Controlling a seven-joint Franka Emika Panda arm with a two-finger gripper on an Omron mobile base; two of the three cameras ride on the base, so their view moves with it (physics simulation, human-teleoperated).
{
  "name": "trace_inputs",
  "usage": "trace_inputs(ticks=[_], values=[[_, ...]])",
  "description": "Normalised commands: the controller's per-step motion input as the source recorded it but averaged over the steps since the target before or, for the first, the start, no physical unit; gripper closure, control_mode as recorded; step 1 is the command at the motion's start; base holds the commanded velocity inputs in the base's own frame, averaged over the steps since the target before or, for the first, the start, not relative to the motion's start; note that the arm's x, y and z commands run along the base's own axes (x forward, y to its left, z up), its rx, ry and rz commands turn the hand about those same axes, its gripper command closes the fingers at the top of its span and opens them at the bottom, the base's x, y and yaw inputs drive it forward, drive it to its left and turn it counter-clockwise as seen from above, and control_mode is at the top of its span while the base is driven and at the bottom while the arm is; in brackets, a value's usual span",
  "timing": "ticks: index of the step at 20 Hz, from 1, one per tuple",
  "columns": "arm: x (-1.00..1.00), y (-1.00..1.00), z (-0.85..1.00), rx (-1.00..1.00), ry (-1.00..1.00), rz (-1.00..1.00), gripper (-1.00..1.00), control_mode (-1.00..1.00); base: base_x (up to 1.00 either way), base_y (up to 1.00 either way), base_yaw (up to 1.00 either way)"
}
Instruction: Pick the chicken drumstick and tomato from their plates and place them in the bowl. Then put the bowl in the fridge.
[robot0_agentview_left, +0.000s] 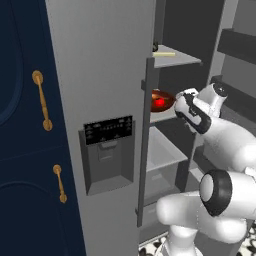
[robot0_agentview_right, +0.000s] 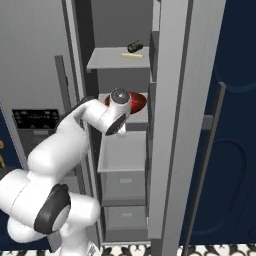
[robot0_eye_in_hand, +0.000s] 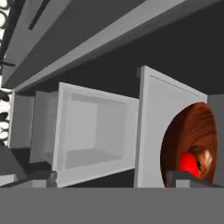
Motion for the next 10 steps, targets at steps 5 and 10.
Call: trace_inputs(ticks=[5, 10], values=[[-1.00, 0.10, 0.00, 0.04, 0.00, -0.34, -1.00, -1.00, 0.00, 0.00, 0.00], [-1.00, 0.13, 0.00, 0.09, 0.01, -0.37, -1.00, -1.00, 0.00, 0.00, 0.00]])
